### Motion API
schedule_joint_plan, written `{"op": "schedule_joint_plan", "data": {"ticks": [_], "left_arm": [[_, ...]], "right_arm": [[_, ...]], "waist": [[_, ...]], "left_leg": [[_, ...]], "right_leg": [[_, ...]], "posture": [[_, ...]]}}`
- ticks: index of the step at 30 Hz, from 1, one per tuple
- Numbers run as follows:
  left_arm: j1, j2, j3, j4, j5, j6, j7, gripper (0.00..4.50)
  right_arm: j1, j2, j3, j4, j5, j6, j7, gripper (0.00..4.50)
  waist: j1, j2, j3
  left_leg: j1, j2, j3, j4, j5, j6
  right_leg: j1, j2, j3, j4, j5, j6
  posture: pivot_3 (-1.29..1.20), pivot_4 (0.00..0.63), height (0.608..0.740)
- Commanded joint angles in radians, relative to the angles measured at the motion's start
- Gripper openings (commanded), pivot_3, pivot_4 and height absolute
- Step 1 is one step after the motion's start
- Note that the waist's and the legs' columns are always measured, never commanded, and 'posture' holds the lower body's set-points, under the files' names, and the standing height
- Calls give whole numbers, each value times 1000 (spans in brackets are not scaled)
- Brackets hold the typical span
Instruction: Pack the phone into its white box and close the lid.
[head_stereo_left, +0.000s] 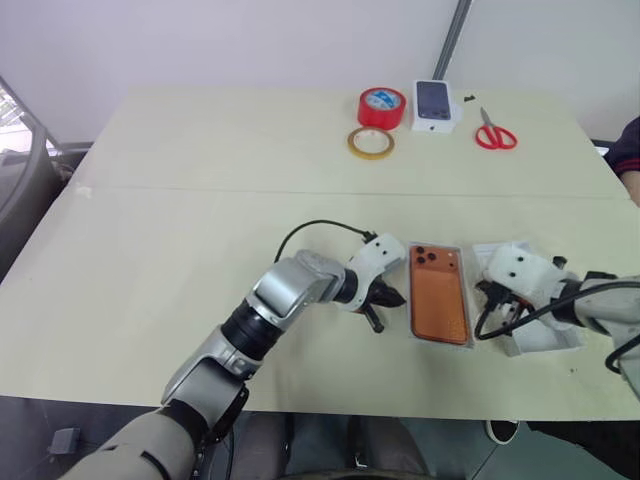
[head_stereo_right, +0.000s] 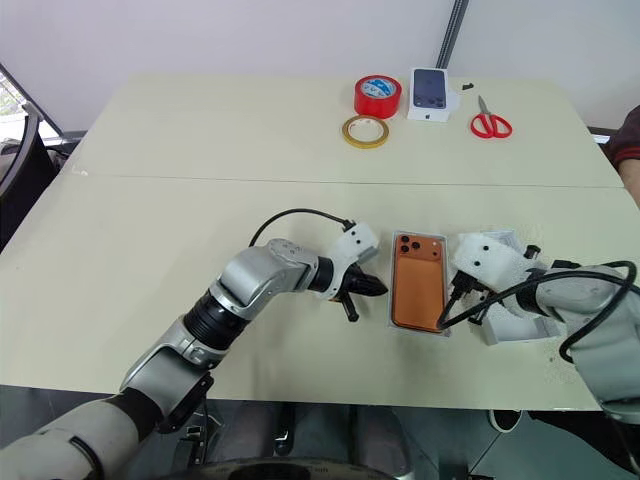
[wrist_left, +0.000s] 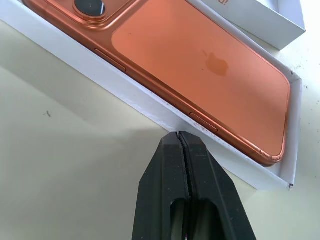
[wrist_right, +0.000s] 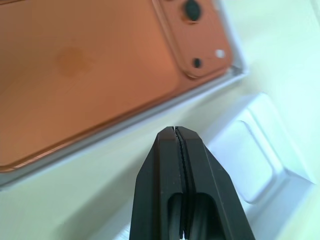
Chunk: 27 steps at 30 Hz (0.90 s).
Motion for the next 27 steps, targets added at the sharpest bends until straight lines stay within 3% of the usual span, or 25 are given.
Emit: {"op": "schedule_joint_plan", "data": {"ticks": [1, 10, 15, 18, 22, 27], "left_arm": [[2, -23, -17, -37, -11, -5, -10, 33], [-24, -51, -3, 12, -3, -30, 0, 33], [8, 24, 49, -46, -17, -48, -27, 33], [54, 87, 109, -103, -36, -124, -58, 0], [121, 180, 156, -207, -69, -241, -156, 0], [219, 316, 163, -334, -93, -351, -271, 0]], "right_arm": [[-12, -20, -57, 23, 17, 20, -12, 0], [-63, -5, -101, 21, 109, 260, -41, 0], [-143, 45, -142, -8, 234, 511, -50, 0], [-165, 59, -144, -26, 272, 632, -80, 817], [-212, 100, -150, -7, 297, 741, -142, 2739], [-252, 148, -147, 45, 322, 789, -208, 2739]], "waist": [[0, 0, 0], [0, 1, 0], [-4, 1, -1], [-5, 3, -1], [-2, 3, -1], [1, 4, -1]], "left_leg": [[0, 0, 0, 0, 0, 0], [0, 0, 0, 0, 0, 1], [0, 0, 0, 0, -1, 1], [0, 1, 0, -1, -1, 1], [0, 1, 0, -1, -1, 1], [0, 1, 0, -1, -1, 1]], "right_leg": [[0, 0, 0, 0, 0, 0], [0, 0, 0, 0, 0, 0], [0, 0, 0, 0, 0, 0], [-1, 1, 0, 0, 0, 0], [-1, 0, 0, 0, 0, 0], [-1, -1, 0, 0, 0, 0]], "posture": [[0, 150, 740], [0, 150, 740], [0, 150, 740], [0, 150, 740], [0, 150, 740], [0, 150, 740]]}}
